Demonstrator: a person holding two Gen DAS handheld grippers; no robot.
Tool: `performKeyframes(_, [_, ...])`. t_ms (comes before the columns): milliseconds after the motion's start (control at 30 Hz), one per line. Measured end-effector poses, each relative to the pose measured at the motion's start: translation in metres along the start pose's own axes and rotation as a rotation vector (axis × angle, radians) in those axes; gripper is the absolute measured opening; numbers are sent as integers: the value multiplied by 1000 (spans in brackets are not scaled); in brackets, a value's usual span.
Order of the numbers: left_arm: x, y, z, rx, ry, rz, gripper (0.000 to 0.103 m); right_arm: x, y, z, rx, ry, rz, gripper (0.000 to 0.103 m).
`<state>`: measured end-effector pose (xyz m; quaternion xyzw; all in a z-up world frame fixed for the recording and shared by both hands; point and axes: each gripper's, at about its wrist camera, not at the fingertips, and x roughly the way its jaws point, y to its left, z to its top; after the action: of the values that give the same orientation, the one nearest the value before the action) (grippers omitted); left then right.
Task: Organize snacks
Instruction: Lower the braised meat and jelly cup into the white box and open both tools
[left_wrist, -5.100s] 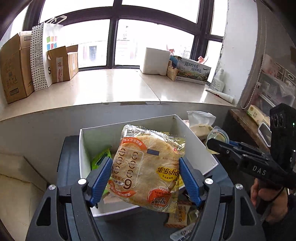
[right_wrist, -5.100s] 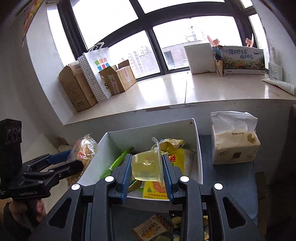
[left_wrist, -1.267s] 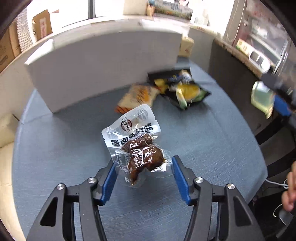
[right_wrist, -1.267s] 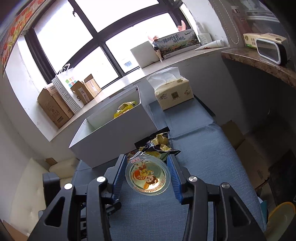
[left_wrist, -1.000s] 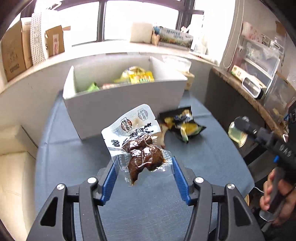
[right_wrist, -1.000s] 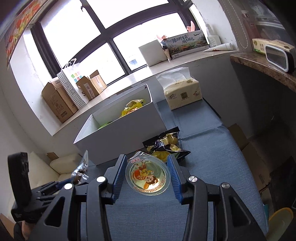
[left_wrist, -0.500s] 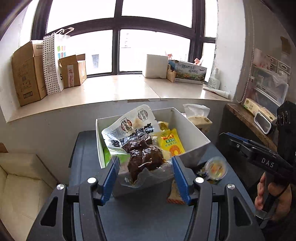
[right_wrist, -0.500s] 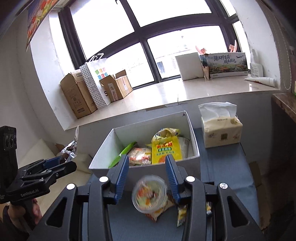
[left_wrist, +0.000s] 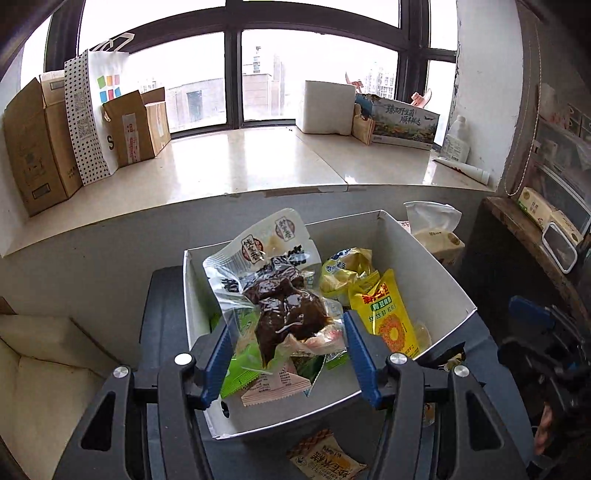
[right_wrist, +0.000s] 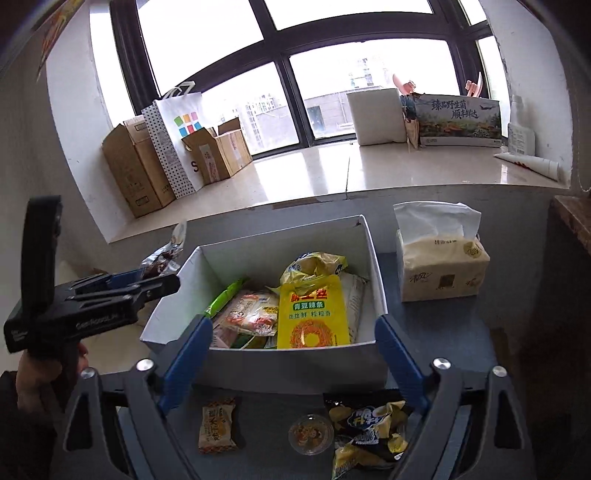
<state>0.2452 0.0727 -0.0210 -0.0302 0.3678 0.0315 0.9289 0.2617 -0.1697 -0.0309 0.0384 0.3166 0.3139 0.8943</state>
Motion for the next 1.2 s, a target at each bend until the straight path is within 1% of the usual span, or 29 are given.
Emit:
performKeyframes(33, [2, -2, 0, 5, 1, 3, 63, -1, 2, -11, -24, 7, -17, 95])
performKeyframes(100, [7, -5, 0, 16, 10, 10, 63, 5, 5, -34, -93, 58, -75, 95])
performKeyframes(167, [14, -7, 1, 19, 20, 7, 63, 18, 7, -55, -170, 112, -52, 95])
performKeyframes(267, [25, -11, 1, 33, 35, 19, 63, 42, 9, -76, -283, 194, -44, 95])
performKeyframes(333, [31, -11, 0, 25, 46, 11, 63, 57, 8, -81, -337, 232, -56, 94])
performKeyframes(400, [35, -12, -1, 27, 54, 10, 63, 69, 6, -84, -369, 262, -45, 94])
performKeyframes(467, [36, -12, -3, 35, 54, 9, 63, 81, 5, -88, -403, 301, -43, 88])
performKeyframes(500, [36, -13, -4, 37, 55, 6, 63, 86, 4, -91, -415, 320, -41, 81])
performKeyframes(533, [36, -13, -4, 40, 55, 7, 63, 89, 4, -92, -432, 324, -54, 76])
performKeyframes(600, [36, -14, -4, 42, 56, 4, 63, 92, 3, -93, -437, 342, -70, 73])
performKeyframes(667, [36, -14, -5, 45, 57, 4, 63, 89, 1, -89, -414, 337, -43, 65])
performKeyframes(700, [37, -14, -6, 46, 60, 4, 63, 86, 0, -88, -406, 337, -10, 51])
performKeyframes(733, [38, -13, -6, 47, 62, 1, 63, 84, 0, -87, -388, 356, 16, 50])
performKeyframes(867, [40, -12, -8, 37, 68, -7, 63, 73, 9, -91, -438, 354, -7, 50])
performKeyframes(933, [42, -12, -10, 44, 71, -4, 63, 62, 13, -87, -421, 331, 1, 50])
performKeyframes(1067, [47, -8, -14, 38, 84, -4, 63, 17, 22, -69, -387, 224, 35, 50])
performKeyframes(1200, [51, -4, -18, 24, 94, -6, 63, -32, 27, -29, -338, 100, 93, 50])
